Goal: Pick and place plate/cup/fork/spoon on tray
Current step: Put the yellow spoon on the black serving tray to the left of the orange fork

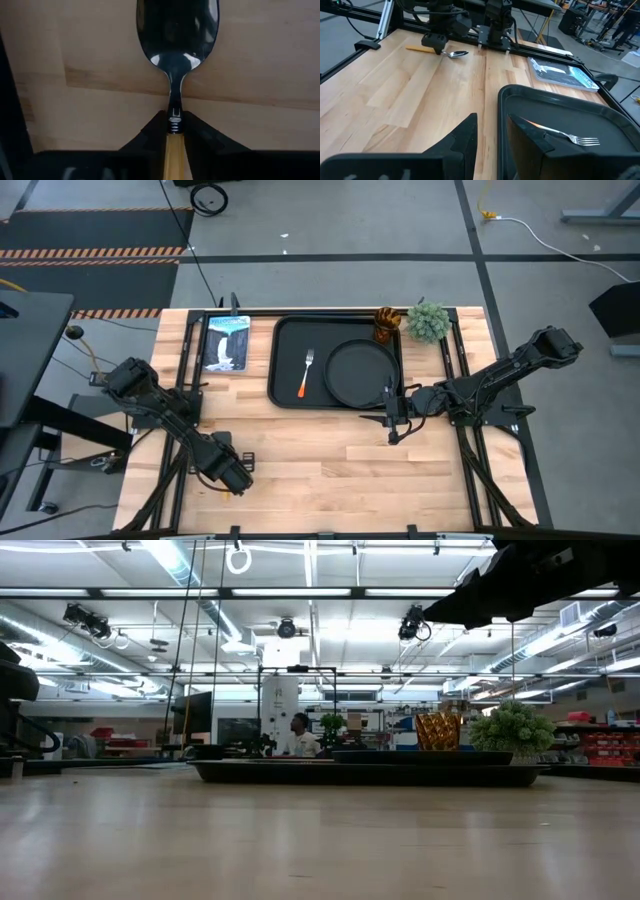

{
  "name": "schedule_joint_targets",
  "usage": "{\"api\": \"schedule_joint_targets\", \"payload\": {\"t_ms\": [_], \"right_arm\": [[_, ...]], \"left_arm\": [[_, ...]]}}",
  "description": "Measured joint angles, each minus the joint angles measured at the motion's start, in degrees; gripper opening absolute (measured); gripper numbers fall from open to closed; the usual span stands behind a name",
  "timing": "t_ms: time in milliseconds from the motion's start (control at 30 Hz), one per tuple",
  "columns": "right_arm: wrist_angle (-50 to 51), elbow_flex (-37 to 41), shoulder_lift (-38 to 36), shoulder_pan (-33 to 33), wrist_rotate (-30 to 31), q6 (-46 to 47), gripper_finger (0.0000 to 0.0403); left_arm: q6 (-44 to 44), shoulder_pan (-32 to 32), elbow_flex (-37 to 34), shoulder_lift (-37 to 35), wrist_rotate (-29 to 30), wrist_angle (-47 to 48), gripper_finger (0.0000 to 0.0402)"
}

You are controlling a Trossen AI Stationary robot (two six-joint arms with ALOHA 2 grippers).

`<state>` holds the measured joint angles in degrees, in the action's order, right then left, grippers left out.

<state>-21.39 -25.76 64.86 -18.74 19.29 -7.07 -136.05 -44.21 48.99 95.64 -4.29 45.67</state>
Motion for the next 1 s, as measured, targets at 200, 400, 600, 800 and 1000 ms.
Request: {"api": "schedule_joint_targets", "payload": {"t_ms": [200,400,600,800,1000], "right_arm": [[-0.02,0.00,0.00,0.00,0.00,0.00,0.0111],[-0.72,0.00,0.01,0.00,0.04,-0.15,0.0111],[-1.40,0.00,0.02,0.00,0.03,-0.30,0.0111],[-1.40,0.00,0.01,0.00,0.04,-0.39,0.0111],[-1.40,0.00,0.01,0.00,0.04,-0.39,0.0111]], "left_arm": [[0.00,0.31,0.45,-0.73,0.87,1.01,0.0042],[3.06,4.29,6.21,-1.03,6.35,11.35,0.0043],[13.36,12.65,10.27,-1.07,14.77,16.85,0.0044],[29.66,24.92,11.82,-1.11,19.83,16.83,0.0044],[46.96,37.37,14.33,-1.14,24.86,12.10,0.0044]]}}
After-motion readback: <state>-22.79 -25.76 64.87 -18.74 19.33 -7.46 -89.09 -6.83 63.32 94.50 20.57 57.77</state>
